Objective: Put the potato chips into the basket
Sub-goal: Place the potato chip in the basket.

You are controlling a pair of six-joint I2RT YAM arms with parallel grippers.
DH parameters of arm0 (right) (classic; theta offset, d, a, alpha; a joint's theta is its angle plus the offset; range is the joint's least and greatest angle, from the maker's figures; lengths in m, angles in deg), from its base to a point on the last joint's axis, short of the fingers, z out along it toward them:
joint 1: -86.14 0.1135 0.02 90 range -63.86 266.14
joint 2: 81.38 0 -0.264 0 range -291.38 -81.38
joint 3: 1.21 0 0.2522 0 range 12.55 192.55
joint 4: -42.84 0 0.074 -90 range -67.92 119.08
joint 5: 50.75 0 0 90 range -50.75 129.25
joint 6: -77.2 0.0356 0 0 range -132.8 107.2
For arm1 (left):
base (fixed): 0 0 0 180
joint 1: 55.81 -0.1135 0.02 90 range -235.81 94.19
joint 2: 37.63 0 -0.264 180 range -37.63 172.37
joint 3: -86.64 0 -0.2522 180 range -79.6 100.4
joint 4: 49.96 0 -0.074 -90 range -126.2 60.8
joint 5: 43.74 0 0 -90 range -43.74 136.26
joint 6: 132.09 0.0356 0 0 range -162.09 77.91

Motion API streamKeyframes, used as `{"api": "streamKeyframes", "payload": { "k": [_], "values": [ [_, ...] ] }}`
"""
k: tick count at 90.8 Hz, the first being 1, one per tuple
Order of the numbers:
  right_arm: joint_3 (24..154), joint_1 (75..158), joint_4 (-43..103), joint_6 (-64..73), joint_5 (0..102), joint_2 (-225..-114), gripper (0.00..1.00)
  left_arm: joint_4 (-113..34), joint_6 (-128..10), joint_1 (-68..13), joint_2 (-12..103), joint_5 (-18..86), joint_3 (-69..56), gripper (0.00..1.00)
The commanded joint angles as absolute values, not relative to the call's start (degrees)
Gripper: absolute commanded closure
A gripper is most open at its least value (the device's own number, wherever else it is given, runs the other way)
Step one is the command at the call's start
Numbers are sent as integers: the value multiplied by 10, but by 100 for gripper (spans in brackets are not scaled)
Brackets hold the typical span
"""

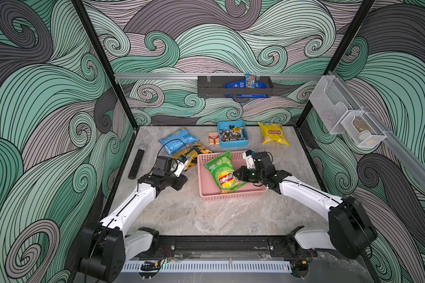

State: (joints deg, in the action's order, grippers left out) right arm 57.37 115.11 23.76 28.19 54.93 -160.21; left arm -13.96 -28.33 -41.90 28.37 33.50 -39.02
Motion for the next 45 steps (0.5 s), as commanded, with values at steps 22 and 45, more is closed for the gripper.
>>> {"api": "streamKeyframes", "payload": {
  "k": [22,45],
  "values": [
    [546,1163,372,466,591,-1645,99,-144,-279,-422,276,318,-383,51],
    [538,1153,366,430,594,-1616,74,-136,-245,-422,282,281,-386,52]
  ]
}}
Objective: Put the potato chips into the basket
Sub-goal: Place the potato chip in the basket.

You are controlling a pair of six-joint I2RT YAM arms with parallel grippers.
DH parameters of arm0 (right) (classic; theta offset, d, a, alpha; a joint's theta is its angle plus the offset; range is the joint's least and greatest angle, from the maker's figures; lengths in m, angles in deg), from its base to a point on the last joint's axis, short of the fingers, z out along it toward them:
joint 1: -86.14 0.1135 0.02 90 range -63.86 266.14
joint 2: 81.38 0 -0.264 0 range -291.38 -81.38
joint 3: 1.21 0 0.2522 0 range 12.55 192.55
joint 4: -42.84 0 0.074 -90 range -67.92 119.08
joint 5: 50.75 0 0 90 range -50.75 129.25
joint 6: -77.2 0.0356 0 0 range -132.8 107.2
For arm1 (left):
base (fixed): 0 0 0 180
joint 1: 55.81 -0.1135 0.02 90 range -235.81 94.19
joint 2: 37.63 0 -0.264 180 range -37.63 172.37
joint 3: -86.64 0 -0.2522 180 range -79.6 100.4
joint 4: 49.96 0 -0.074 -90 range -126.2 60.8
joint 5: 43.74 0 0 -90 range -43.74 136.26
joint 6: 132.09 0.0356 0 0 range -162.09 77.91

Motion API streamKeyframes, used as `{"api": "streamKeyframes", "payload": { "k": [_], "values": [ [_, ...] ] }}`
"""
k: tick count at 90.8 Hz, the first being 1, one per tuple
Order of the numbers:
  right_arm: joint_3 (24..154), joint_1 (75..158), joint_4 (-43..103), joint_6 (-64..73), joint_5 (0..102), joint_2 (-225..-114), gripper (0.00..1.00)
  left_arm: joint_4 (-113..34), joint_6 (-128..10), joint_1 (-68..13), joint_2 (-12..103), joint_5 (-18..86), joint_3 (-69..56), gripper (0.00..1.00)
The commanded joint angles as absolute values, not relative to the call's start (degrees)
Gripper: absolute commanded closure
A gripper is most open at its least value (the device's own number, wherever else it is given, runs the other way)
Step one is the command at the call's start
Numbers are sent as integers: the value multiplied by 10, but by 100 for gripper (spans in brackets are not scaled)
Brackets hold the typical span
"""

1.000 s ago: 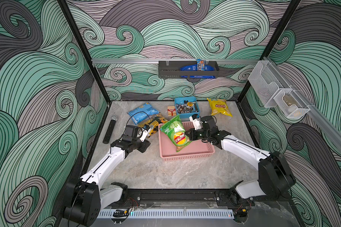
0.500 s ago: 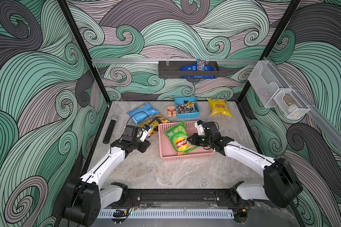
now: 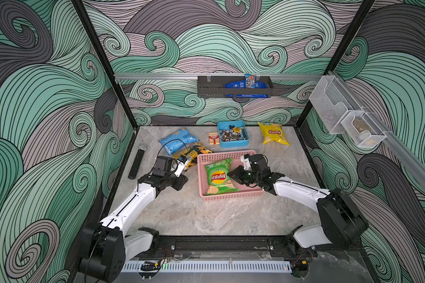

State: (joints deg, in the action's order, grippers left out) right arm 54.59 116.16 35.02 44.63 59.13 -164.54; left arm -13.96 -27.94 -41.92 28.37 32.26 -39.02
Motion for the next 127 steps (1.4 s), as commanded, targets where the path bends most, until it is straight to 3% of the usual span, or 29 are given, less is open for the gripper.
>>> {"api": "streamKeyframes", "payload": {
  "k": [1,16,36,47,76,116,127],
  "values": [
    [537,1151,364,424,593,-1613,73,-134,-239,-422,283,275,-387,52],
    [549,1124,300,300,556,-1606,69,-141,-212,-411,297,260,-394,53],
    [587,1122,206,172,447,-1638,71,-182,-215,-388,321,271,-399,53],
    [602,1130,184,130,436,-1675,71,-189,-221,-370,338,280,-394,53],
    [658,1200,178,105,457,-1773,66,-175,-243,-332,399,308,-383,54],
    [690,1243,178,93,477,-1812,62,-188,-247,-310,413,324,-389,54],
    [682,1241,174,91,441,-1795,59,-185,-247,-311,407,330,-387,54]
  ]
}}
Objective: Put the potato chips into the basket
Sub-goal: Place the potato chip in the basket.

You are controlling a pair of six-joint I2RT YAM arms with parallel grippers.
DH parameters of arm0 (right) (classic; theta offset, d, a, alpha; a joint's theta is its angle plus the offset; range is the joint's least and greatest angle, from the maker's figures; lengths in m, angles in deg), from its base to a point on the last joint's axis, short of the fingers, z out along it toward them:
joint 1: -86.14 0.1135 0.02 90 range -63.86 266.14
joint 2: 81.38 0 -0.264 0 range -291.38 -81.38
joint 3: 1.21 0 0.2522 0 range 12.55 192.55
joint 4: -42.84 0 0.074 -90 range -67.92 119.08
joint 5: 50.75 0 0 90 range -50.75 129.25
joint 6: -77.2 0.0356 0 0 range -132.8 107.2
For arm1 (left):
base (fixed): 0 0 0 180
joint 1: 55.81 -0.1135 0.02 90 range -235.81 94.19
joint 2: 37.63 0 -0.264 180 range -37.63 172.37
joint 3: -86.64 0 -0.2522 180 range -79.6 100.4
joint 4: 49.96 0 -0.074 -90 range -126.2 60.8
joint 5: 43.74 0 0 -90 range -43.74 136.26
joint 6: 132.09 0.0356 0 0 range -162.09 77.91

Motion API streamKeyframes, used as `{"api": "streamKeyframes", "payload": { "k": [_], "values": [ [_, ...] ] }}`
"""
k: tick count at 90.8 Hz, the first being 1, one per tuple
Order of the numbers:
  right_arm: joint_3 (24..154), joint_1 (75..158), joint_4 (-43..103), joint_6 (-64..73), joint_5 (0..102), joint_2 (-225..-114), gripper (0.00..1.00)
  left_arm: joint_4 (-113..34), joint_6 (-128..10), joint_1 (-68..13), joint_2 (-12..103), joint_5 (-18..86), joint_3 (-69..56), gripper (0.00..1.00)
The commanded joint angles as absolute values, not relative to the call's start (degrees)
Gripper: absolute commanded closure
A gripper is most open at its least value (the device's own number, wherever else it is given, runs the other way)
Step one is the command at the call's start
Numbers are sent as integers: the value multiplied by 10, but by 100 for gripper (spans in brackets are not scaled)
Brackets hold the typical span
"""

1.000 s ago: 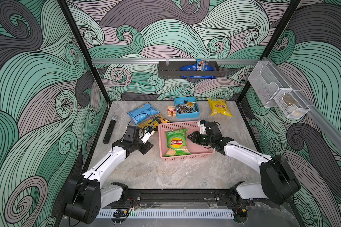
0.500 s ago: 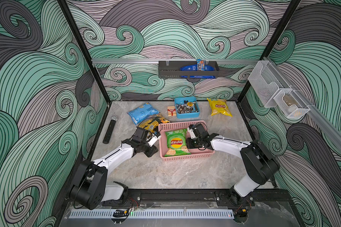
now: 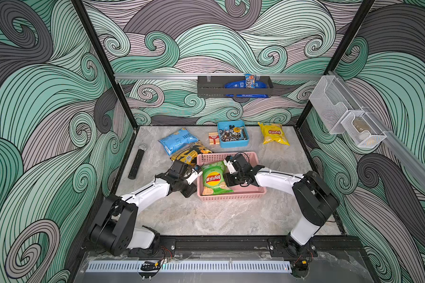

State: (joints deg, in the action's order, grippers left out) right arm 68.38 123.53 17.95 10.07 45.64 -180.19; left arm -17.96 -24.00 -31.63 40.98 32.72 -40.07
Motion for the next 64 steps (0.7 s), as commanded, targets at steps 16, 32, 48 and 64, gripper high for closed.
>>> {"api": "streamKeyframes", "payload": {
  "k": [16,32,48,64],
  "values": [
    [668,1202,149,98,388,-1723,50,-162,-242,-322,369,350,-374,50],
    [674,1150,111,79,407,-1659,46,-120,-202,-353,334,343,-366,47],
    [687,1073,107,95,495,-1607,44,-98,-206,-408,320,314,-343,48],
    [729,953,130,151,558,-1628,43,-153,-276,-450,296,248,-365,50]
  ]
}}
